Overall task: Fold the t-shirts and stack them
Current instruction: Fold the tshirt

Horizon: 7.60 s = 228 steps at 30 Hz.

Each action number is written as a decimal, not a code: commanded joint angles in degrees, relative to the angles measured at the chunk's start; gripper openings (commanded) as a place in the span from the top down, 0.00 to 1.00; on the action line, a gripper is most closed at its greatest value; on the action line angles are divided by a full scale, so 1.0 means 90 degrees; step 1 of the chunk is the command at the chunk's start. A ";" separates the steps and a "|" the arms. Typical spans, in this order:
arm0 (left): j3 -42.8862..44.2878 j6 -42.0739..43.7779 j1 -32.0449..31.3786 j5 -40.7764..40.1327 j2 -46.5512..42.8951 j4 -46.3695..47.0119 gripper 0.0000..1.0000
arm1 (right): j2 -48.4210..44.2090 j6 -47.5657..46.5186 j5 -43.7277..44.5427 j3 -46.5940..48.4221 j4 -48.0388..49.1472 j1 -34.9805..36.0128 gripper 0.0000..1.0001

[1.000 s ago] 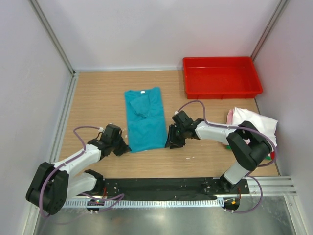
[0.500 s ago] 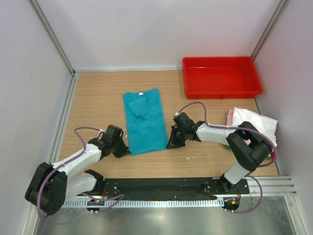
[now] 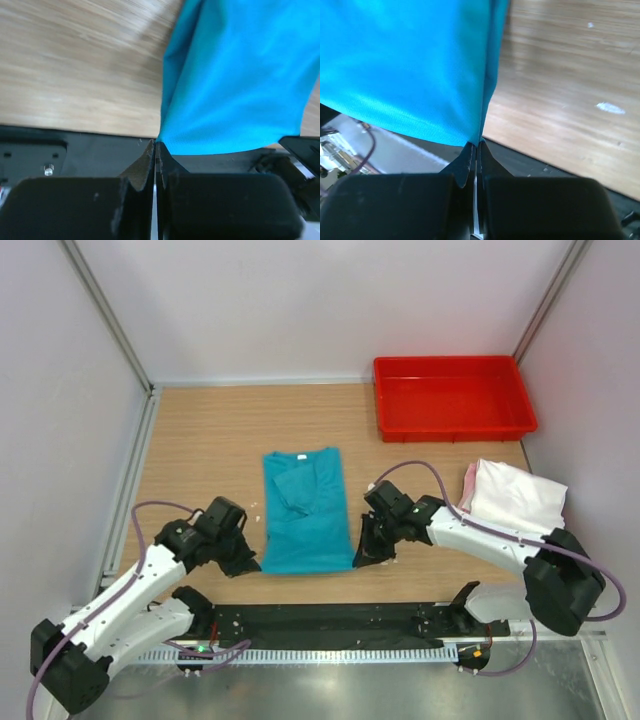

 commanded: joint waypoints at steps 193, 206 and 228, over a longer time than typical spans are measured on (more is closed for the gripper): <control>0.6551 0.4769 0.1773 -0.0619 0.8069 0.3591 0.38 | 0.4728 -0.2821 0.0904 0.4463 0.1052 -0.1269 0.95; 0.7195 0.5356 0.1890 -0.0990 0.8285 0.3230 0.26 | 0.4524 -0.2860 0.1030 0.4600 0.0722 -0.1210 0.95; 0.2169 0.1442 0.2290 -0.1098 0.2681 0.2494 0.05 | 0.5068 -0.3876 -0.0404 0.6710 0.0368 -0.1396 0.01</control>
